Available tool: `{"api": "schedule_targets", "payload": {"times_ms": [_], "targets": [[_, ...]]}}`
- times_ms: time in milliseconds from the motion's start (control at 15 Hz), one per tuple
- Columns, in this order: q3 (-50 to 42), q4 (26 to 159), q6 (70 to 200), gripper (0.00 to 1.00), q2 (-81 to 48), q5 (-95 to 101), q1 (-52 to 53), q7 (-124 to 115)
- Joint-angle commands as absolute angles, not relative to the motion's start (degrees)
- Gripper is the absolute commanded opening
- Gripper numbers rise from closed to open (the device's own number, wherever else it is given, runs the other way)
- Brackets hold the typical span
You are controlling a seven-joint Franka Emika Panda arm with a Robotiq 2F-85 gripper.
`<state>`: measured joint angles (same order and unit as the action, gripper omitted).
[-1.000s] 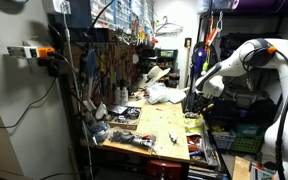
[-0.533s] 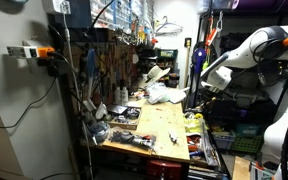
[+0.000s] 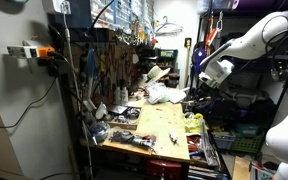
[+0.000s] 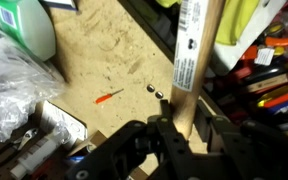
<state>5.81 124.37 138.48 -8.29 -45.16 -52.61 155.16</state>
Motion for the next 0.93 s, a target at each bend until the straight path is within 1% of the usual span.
{"api": "schedule_targets", "payload": {"times_ms": [0, 333, 533, 600, 733, 867], "targets": [[0.8, 133.7, 140.0, 0.07, 0.7, -51.0, -43.0, 153.5], [-3.7, 142.8, 143.9, 0.07, 8.3, -57.8, -29.0, 143.4], [-5.4, 146.4, 149.9, 0.07, 11.2, -63.4, -21.0, 136.8], [-7.6, 142.8, 147.4, 0.28, 7.1, -59.2, -20.9, 139.1], [-7.5, 144.6, 149.6, 0.28, 8.7, -61.0, -18.3, 136.9], [-7.9, 144.9, 149.8, 0.28, 9.6, -61.3, -17.9, 136.3]]}}
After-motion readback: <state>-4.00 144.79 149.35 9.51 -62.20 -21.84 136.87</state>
